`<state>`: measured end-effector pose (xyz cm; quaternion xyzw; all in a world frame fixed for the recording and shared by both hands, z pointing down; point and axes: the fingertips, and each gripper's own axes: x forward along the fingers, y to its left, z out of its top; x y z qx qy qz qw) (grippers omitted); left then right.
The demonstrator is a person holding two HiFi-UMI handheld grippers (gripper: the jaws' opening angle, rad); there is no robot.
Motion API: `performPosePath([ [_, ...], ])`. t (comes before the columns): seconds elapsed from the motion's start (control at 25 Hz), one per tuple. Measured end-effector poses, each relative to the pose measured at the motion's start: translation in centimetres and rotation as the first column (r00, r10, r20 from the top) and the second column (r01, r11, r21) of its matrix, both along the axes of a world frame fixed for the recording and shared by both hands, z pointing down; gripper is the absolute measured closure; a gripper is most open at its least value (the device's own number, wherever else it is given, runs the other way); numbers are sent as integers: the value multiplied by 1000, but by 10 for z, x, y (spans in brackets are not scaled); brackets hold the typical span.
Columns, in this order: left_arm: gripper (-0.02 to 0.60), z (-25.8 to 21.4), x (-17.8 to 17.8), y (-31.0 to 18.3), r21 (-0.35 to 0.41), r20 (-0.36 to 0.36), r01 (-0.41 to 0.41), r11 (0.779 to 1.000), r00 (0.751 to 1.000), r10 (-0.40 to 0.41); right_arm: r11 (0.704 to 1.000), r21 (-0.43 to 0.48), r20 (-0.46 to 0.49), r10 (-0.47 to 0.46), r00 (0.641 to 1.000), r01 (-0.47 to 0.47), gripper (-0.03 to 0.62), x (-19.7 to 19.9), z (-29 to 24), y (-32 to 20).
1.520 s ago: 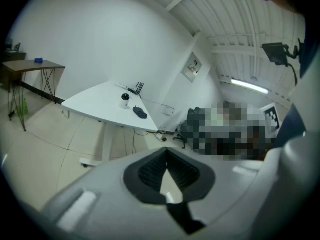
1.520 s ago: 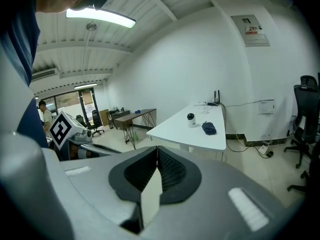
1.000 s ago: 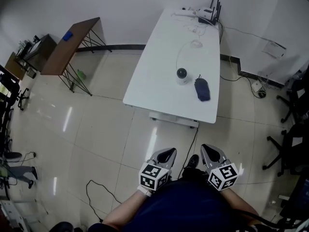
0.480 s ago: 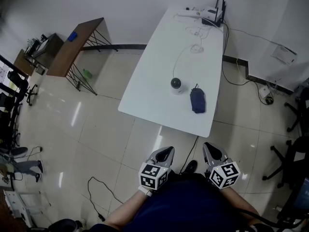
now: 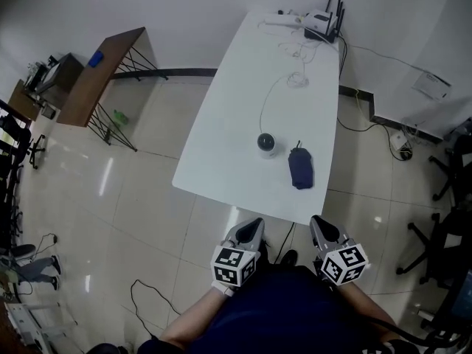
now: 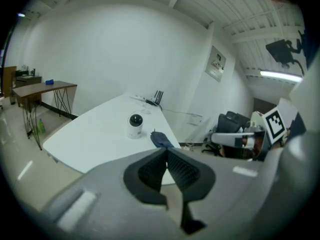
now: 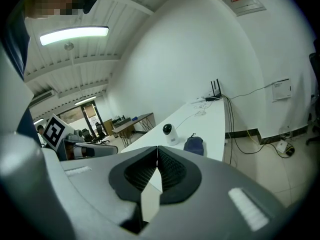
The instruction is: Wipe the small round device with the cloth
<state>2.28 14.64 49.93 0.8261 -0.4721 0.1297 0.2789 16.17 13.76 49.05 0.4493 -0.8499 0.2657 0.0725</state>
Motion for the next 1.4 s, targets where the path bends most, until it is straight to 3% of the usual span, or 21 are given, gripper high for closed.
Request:
performPosePath([
  [0.48,572,5,-61,-102,-4,-69,-63,998,996,62,986,-20,-126,165,978,-168,577,-21,-7,-95],
  [0.52,569,7,-65,-105,-12,-73,-67,998,995,66,985,-24,-145,165,975,-170,551,-22,-6,-100],
  [0.56,569,9,-68,-109,-19,-77,-70,997,995,68,986,-31,-168,158,973,-166,517,-23,-3,-104],
  [0.68,569,16,-76,-118,-38,-86,-66,997,994,62,992,-57,-269,91,959,-110,494,-28,16,-118],
  [0.88,569,26,-76,-129,-72,-83,-62,995,995,56,980,-196,-474,-58,878,-41,445,-30,85,-148],
  [1.04,554,37,-65,-143,-101,-49,-48,994,998,43,950,-309,-503,-121,856,-47,369,-37,136,-171],
  [1.16,502,37,-52,-149,-120,-35,-40,992,999,36,930,-363,-532,-159,832,-54,331,-36,164,-174],
  [1.32,437,34,-36,-155,-129,-12,-59,990,998,58,931,-364,-591,-211,779,-23,303,-39,171,-175],
  [1.4,437,33,-28,-159,-131,-23,-66,989,998,64,943,-333,-596,-205,777,-7,317,-40,166,-178],
])
